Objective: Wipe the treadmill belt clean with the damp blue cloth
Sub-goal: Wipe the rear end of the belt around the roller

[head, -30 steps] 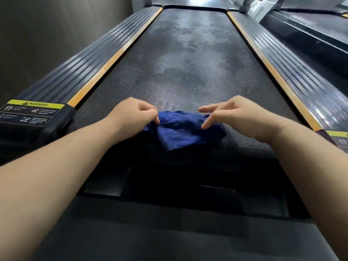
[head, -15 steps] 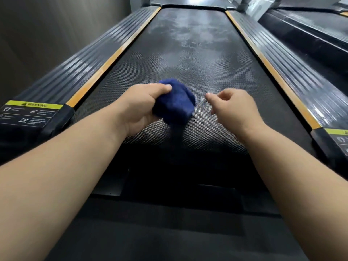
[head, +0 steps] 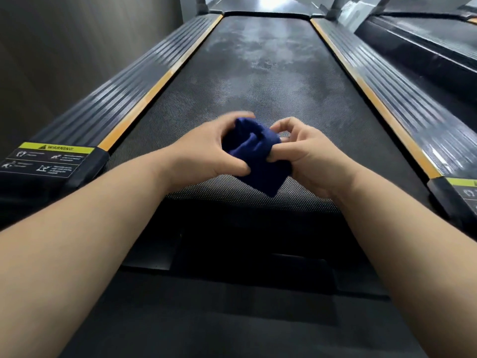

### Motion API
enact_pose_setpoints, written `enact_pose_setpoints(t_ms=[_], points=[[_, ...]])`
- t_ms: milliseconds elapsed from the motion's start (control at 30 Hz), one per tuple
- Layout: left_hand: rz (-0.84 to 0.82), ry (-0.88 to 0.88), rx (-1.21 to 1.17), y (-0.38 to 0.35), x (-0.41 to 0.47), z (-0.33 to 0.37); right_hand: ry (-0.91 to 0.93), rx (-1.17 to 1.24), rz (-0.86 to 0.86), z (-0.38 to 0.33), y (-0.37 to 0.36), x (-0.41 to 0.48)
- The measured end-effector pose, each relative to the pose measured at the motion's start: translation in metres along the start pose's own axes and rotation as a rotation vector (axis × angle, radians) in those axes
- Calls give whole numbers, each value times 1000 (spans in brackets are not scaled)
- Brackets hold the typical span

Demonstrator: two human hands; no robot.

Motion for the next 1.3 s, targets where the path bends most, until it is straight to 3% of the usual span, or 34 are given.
enact_pose_setpoints(t_ms=[67,133,233,300,367,433,467,533,700,833,967,1033,1167,1300], points=[[63,16,-64,1,-4,-6,37,-141,19,-4,-2,3],[275,80,-203,16,-11,-21,95,-285,101,-6,-2,7],[829,172,-288,56,-50,-59,178,-476,183,-2,-22,11],[1252,251,-305,69,-102,-81,240,-585,127,5,-48,10],[1558,430,-338,67,-153,-107,288,-660,27,15,-77,7],[1728,732,-524,53,-190,-147,332,-716,-30,25,-99,7],[1746,880,-700,40,-202,-172,349,-734,-49,32,-109,8],[1626,1016,-971,15,-197,-201,376,-779,-70,39,-117,9],[1484,933,-1160,-6,-172,-221,473,-1034,-196,47,-125,19],[1500,1132,-941,-13,-180,-208,551,-1183,-246,38,-104,32],[1340,1083,-636,-21,-152,-174,551,-1241,-320,49,-98,39],[1306,1018,-725,-18,-132,-159,530,-1269,-337,52,-100,39],[1449,1060,-961,10,-131,-175,530,-1286,-400,50,-102,35],[1273,1014,-1046,4,-117,-186,525,-1325,-408,53,-101,38]])
Point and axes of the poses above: each hand's wrist, its own x-axis towards the middle knuckle, its own y-axis out of the back of the hand, z = x × y, the point moved 5 cm from there along x, towards the middle knuckle, and after that the axes turned 8 degrees about y, right-handed, at the moved point
